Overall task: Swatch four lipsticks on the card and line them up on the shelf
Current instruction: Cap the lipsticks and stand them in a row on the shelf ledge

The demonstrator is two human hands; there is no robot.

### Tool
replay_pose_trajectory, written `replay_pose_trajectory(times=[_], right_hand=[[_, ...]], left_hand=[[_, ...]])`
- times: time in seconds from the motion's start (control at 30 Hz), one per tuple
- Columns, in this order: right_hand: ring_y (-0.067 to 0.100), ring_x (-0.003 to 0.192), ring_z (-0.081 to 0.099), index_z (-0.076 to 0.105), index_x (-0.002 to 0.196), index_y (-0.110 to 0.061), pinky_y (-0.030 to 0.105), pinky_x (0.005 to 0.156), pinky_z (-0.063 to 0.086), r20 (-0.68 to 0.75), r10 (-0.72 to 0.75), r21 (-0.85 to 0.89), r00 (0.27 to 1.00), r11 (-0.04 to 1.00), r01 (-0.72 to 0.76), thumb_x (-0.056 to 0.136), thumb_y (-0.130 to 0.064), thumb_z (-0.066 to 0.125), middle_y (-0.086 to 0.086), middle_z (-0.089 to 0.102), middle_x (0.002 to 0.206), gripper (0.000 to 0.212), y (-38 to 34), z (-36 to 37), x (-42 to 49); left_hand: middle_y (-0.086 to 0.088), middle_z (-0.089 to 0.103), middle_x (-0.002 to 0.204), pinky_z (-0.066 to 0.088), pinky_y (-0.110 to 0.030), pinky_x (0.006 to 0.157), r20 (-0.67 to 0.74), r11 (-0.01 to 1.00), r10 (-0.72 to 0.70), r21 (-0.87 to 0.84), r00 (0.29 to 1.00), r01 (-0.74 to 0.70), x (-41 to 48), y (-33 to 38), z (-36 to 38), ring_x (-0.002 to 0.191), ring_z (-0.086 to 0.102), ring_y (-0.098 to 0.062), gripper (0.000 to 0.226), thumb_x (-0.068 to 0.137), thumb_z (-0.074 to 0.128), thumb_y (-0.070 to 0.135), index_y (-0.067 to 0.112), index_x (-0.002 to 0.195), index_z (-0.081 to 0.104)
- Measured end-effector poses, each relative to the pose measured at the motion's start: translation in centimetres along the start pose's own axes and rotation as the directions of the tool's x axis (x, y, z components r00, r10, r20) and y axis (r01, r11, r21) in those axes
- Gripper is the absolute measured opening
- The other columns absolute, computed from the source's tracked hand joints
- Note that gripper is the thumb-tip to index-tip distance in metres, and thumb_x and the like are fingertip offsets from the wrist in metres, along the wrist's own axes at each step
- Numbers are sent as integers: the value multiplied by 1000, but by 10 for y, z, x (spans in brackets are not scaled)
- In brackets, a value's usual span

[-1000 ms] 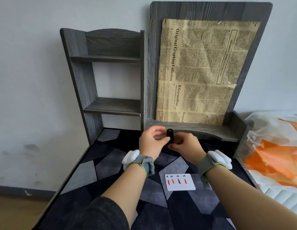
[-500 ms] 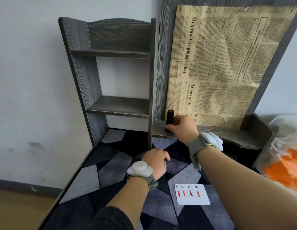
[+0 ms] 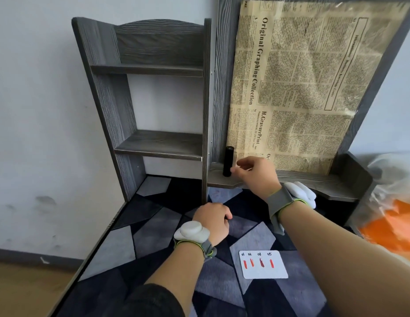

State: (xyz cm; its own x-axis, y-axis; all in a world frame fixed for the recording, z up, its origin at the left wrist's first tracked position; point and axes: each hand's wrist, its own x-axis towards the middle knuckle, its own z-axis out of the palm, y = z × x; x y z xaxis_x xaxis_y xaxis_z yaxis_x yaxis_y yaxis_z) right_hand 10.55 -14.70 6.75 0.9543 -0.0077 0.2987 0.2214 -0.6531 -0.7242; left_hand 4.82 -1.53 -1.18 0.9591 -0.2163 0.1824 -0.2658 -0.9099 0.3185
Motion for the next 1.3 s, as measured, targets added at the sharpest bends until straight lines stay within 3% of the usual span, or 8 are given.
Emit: replay_pose_trajectory(times=[0.23,0.37,0.43,0.53,0.73,0.9,1.1,1.3], right_hand=[[14,81,61,74,92,-12,25,78,47,-5,36,-44,999,998,-36,87,-26,65,0,68,83,17,17,-36,-17],[17,72,60,70,81,-18,29,77,50,-14,69,-76,997,995,-70,86,-23,64,-6,62,65,9,33,-66,-40],[22,80,64,73,86,-15,31,82,51,16,92,-127,996,988,-89,86,-20,62,-2,67,72,12,42,-74,-51],[23,100,66,74,99,-17,31,91,49,55,100,-256,993,963,-83,85,-11,57,3,74,99,23,59,-79,-62],[26,119,48,59,125,-30,35,98,43,262,88,-548,961,833,73,84,-5,44,2,61,123,50,84,-69,-72],[29,120,47,52,131,-29,36,97,41,328,93,-597,940,792,129,94,-15,38,4,62,126,42,81,-49,-62],[32,109,58,55,117,-12,32,77,41,181,143,-577,973,816,-13,90,-38,57,10,64,116,38,75,-31,-46],[33,94,62,58,102,-8,30,68,43,136,242,-618,961,778,-109,82,-31,63,12,66,102,31,77,-18,-40]], left_hand=[[4,63,125,46,-33,99,95,992,-73,-97,993,82,-9,0,5,115,57,-20,31,89,50,17,26,115,64],[2,59,128,43,-31,100,93,990,-60,-121,994,71,-22,17,4,118,54,-21,32,91,48,15,24,117,64],[2,58,129,42,-30,101,97,988,-60,-133,993,73,-26,19,4,120,53,-21,33,92,47,14,23,119,63],[2,59,128,42,-30,101,96,985,-75,-149,993,89,-31,21,8,119,54,-20,34,92,46,12,23,118,64],[2,61,122,42,-29,97,49,976,-122,-174,991,128,-32,20,11,116,53,-22,34,93,44,10,27,112,68],[3,70,107,50,-28,83,-54,953,-209,-233,976,191,-27,19,9,99,63,-21,35,89,46,8,28,92,75],[5,72,87,47,-24,64,-109,928,-270,-293,957,229,-20,18,9,80,65,-20,35,83,48,6,27,75,75],[6,71,77,48,-25,60,-120,925,-286,-295,951,241,-14,17,11,74,64,-19,29,80,50,9,25,73,74]])
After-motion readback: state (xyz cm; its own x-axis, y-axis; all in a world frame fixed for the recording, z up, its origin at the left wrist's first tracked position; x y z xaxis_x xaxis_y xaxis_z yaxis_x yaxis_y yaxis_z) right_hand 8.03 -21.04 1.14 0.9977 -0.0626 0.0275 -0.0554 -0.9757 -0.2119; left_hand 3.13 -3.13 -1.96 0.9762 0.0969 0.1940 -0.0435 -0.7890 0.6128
